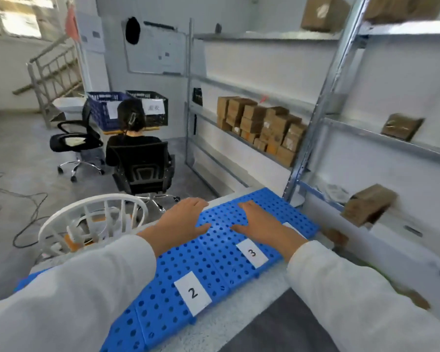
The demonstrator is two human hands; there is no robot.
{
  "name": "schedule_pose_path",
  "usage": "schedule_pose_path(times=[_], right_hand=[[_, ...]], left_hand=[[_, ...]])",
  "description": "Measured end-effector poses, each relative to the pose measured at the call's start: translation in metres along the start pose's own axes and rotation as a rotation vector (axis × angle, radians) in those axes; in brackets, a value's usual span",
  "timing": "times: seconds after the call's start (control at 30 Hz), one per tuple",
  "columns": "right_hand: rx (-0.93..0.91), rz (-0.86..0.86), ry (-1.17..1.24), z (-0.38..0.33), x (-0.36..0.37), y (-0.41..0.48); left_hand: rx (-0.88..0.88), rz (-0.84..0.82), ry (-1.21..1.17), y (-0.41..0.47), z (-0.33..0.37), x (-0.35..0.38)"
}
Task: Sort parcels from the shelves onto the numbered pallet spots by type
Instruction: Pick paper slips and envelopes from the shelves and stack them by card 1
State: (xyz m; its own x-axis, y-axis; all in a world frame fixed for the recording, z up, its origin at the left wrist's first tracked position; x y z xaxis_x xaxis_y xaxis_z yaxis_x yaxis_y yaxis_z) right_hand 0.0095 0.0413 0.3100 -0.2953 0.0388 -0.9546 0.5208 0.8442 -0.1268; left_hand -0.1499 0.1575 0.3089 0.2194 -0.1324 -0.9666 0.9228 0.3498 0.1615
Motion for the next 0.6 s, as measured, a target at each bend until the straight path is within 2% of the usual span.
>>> schedule_pose_path(times=[0.33, 0.6], right_hand=[[0.313, 0.262, -0.015, 0.153, -0.099, -0.14], [0.47, 0.428, 0.125, 0.224, -0.139, -0.222]], left_hand=[[0.319, 0.037, -0.079, 0.072, 0.222, -0.01], [0.493, 0.057, -0.114, 0.121, 0.329, -0.018]])
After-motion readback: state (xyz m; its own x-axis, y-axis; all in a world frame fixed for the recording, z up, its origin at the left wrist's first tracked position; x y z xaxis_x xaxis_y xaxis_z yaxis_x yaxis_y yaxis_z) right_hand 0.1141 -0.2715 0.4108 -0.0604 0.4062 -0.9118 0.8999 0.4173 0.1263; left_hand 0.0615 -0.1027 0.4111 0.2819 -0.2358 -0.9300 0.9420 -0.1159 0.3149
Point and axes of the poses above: each hand's wrist, its own y-axis towards the middle knuckle, its own x-axis out of the palm, z = x × y, the point moved 3 cm from there along y, towards the middle knuckle, and after that the axes turned 7 degrees about x, right-handed, at the moved point
